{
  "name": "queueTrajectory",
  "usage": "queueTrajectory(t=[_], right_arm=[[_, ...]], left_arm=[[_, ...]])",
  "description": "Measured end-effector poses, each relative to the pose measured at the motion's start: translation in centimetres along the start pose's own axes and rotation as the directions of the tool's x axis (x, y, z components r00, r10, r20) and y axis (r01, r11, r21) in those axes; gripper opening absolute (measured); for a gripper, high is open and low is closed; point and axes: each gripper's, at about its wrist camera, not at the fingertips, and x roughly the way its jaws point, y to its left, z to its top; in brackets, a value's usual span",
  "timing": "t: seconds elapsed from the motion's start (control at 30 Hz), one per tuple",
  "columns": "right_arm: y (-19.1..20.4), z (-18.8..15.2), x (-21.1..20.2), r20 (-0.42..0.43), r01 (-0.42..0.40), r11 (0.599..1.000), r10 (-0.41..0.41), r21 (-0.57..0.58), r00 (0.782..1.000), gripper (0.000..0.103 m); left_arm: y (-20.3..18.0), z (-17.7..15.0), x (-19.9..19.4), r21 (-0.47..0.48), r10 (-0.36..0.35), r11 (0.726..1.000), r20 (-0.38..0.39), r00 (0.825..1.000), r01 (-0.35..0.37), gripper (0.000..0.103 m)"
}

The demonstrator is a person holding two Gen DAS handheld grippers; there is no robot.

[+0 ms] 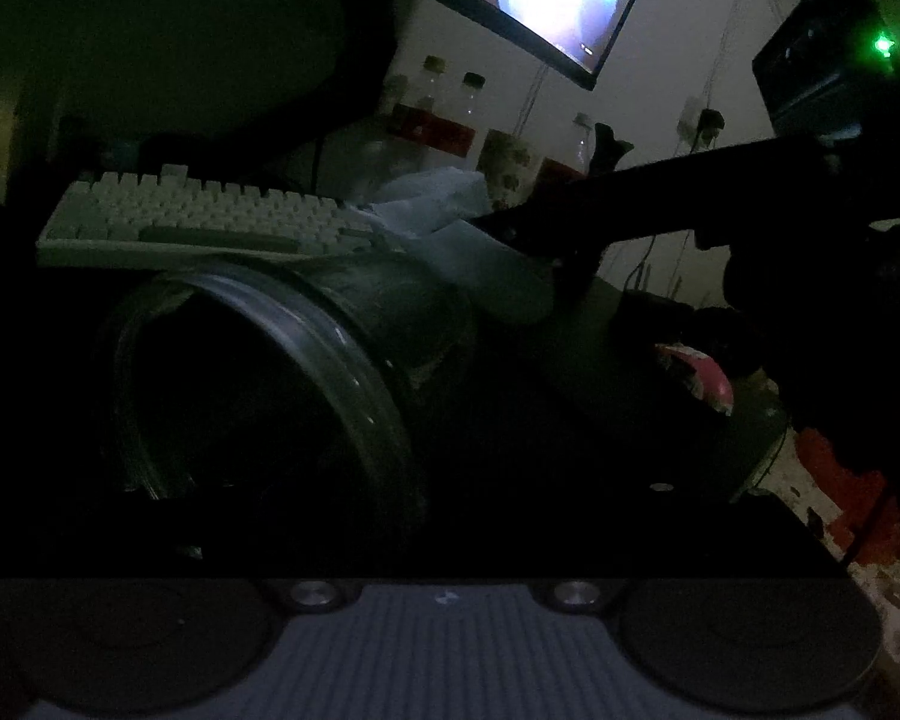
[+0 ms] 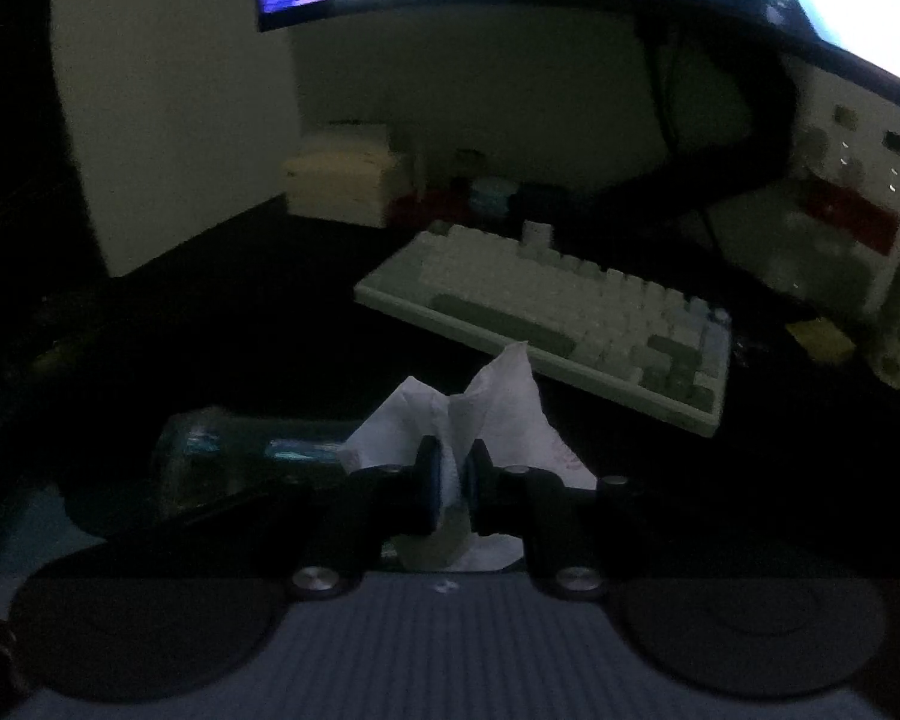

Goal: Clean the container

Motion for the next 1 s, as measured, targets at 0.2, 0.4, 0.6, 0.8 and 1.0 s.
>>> queueTrajectory(t=[0.2, 0.4, 0.6, 0.8, 1.0], right_arm=[[2.2, 0.0, -0.6, 0.004, -0.138, 0.990, 0.138, -0.036, 0.990, 0.013], [-0.4, 0.2, -0.1, -0.017, -0.049, 0.999, 0.049, 0.021, 0.999, 0.013], [0.0, 0.4, 0.4, -0.010, 0.001, 1.000, -0.001, -0.004, 1.000, 0.013], [3.9, 0.0, -0.4, 0.003, -0.120, 0.988, 0.121, -0.093, 0.993, 0.011], [2.8, 0.0, 0.0, -0.008, -0.061, 0.995, 0.061, -0.084, 0.998, 0.011]], left_arm=[[-0.1, 0.0, 0.0, -0.006, 0.003, 1.000, 0.003, 1.000, -0.003, 0.092], [0.4, 0.1, -0.1, -0.022, -0.009, 1.000, 0.005, 1.000, 0.009, 0.092], [0.9, 0.3, -0.1, -0.042, -0.009, 0.999, 0.007, 1.000, 0.009, 0.092], [0.9, 0.3, 0.0, -0.031, 0.005, 1.000, 0.010, 1.000, -0.005, 0.092], [1.6, 0.5, -0.3, -0.056, 0.011, 0.998, 0.018, 1.000, -0.010, 0.087]])
